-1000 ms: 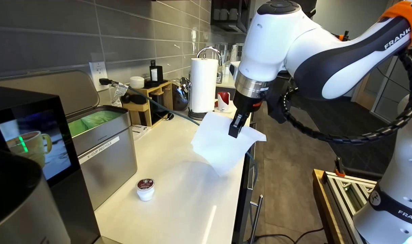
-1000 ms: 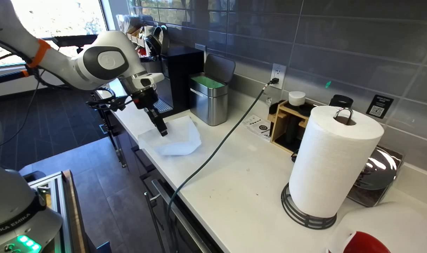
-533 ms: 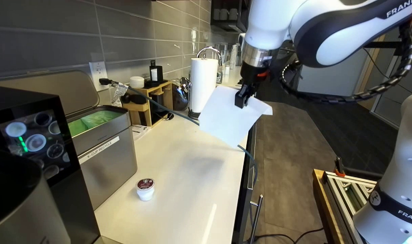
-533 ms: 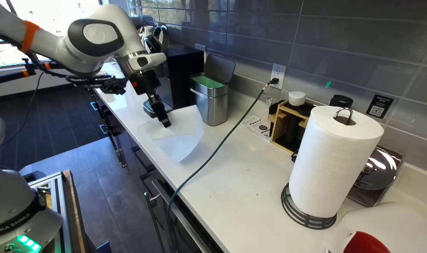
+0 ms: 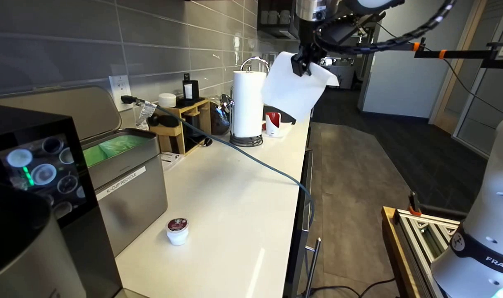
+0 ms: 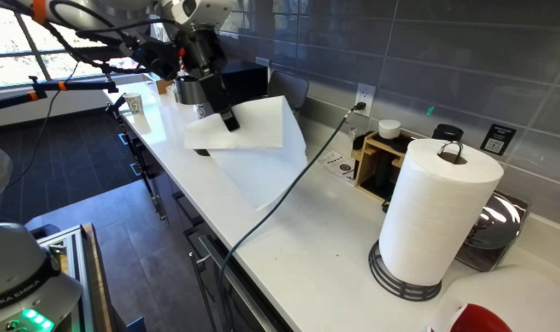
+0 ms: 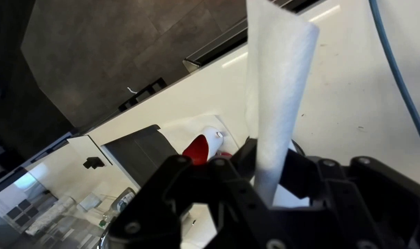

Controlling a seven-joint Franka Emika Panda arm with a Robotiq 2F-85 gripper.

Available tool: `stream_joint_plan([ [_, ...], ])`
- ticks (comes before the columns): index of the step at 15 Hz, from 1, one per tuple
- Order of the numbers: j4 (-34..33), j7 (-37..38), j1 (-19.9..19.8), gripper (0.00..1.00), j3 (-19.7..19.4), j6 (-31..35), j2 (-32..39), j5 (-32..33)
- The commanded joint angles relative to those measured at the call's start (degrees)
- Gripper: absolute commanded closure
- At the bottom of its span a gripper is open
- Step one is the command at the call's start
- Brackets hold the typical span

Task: Move the capsule to the back

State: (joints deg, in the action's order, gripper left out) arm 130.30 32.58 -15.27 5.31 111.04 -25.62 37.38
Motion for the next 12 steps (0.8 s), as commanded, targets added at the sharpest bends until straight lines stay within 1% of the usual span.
stream_joint_plan([
  [1, -2.54, -0.5, 1.99, 0.9, -2.36, -0.41, 2.16, 0.58],
  [3, -5.41, -1.12, 2.18, 0.9, -3.29, -0.36, 5.43, 0.52],
  [6, -6.18, -1.14, 2.49, 0.9, -3.38, -0.34, 6.8, 0.5],
  [7, -6.21, -1.14, 2.55, 0.97, -3.36, -0.34, 6.78, 0.49],
  [9, -8.2, -0.7, 2.05, 0.97, -3.67, -1.41, 8.95, 1.84],
  [12, -10.87, -2.82, 1.68, 0.97, -6.15, -1.58, 11.77, 0.29],
])
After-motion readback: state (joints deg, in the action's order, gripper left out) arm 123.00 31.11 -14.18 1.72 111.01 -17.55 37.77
